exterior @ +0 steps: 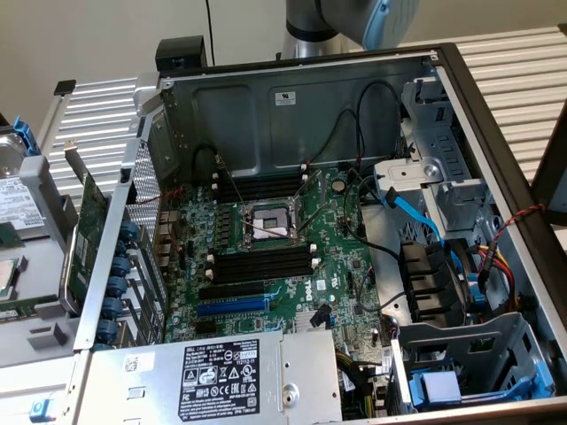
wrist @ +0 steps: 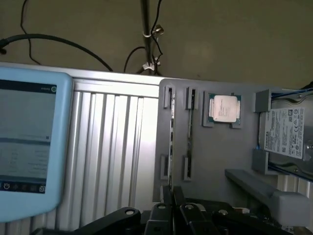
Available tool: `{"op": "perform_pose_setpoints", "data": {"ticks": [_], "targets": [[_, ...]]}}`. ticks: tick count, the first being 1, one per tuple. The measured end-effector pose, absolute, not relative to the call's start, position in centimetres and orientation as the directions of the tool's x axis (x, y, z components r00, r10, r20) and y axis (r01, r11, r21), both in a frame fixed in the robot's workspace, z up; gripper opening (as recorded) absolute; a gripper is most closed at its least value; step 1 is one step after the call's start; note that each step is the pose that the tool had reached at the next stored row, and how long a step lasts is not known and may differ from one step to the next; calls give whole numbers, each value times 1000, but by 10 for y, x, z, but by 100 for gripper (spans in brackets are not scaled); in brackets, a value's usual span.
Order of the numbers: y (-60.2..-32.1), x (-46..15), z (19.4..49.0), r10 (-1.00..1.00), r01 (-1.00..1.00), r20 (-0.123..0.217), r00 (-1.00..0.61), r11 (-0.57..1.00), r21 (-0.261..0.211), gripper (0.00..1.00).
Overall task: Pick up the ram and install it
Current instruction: 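Pick up the ram and move it above insertion slot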
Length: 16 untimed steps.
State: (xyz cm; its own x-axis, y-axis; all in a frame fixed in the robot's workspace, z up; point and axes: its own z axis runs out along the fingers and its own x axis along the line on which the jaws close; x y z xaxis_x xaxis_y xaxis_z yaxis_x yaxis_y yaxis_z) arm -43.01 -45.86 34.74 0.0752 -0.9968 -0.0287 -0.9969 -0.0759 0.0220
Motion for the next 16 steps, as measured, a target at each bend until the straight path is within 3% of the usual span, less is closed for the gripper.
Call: {"op": "perform_pose_setpoints", "data": {"ticks": [6,16], "targets": [[-459,-407,370,-996,-997,-34,77,-78,23,13],[-459,-373,378,-996,-996,-35,77,-79,49,13]]}}
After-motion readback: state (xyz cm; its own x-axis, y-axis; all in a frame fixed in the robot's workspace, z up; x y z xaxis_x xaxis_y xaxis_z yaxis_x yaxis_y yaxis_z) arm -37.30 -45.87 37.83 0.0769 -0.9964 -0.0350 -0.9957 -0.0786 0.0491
